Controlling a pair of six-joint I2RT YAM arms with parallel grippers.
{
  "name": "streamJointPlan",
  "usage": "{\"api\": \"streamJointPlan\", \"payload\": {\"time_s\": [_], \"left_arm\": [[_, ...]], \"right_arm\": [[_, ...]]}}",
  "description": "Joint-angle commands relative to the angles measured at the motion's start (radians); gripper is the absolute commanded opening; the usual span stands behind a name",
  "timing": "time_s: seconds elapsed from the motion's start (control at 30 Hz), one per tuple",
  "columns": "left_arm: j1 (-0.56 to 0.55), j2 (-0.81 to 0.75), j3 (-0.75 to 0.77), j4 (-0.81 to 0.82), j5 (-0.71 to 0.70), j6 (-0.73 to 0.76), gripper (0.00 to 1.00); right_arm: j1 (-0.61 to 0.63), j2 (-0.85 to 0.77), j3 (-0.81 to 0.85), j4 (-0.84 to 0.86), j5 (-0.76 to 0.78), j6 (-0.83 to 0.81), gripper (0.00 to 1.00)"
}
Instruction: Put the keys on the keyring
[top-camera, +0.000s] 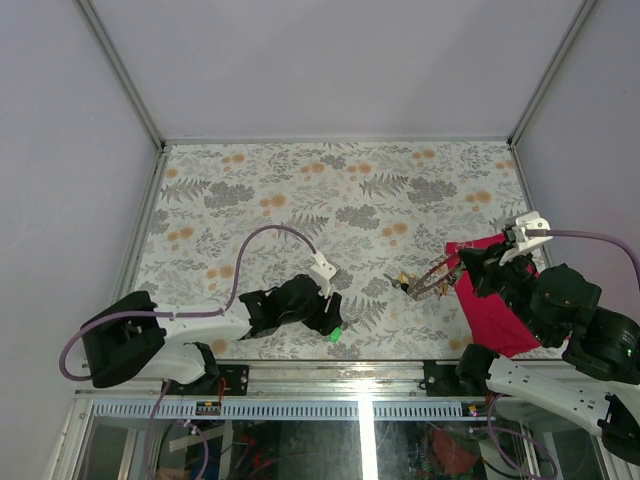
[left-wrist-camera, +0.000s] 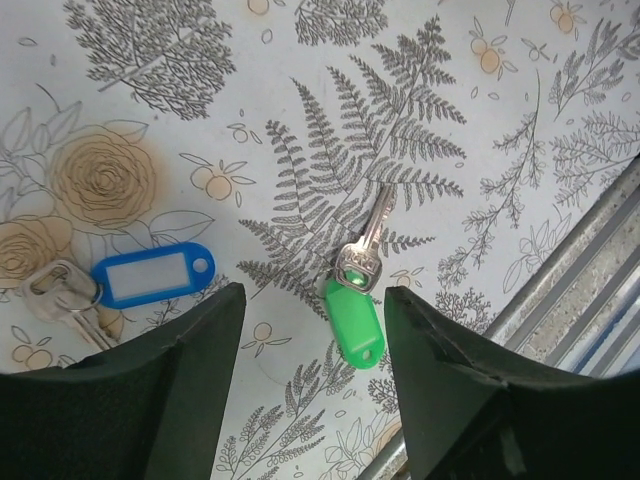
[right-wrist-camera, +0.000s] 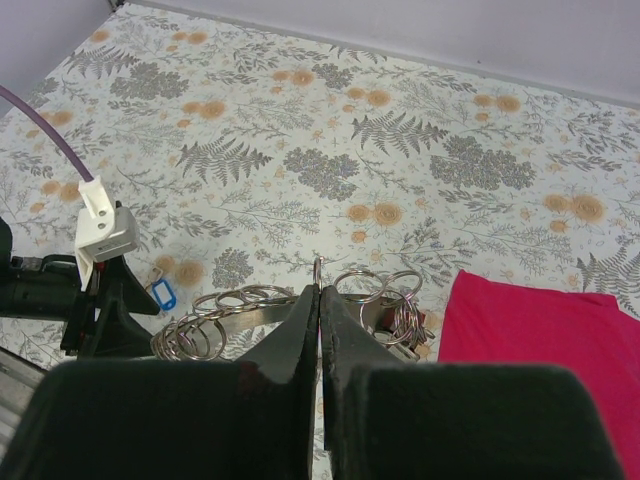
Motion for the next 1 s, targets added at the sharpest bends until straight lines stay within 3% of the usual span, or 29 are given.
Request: {"api": "streamJointPlan", "payload": {"time_s": [0.0,0.33,0.97], "left_arm": [[0.015,0.029,0.007,0.046,0.090,0.018,0.59],[0.084,0.095,-0.018,0.152,0.254,0.001,0.58],[0.120,0.198,-0.044,0.258,0.369,0.004,0.51]], "right_arm": [[0.003,0.018,0.007,0.094,-0.011,0.011,0.00],[0.004,0.031,0.012,0.095,-0.021,0.009,0.00],[0.003,0.037,0.026,0.091,-0.026,0.007,0.00]]}}
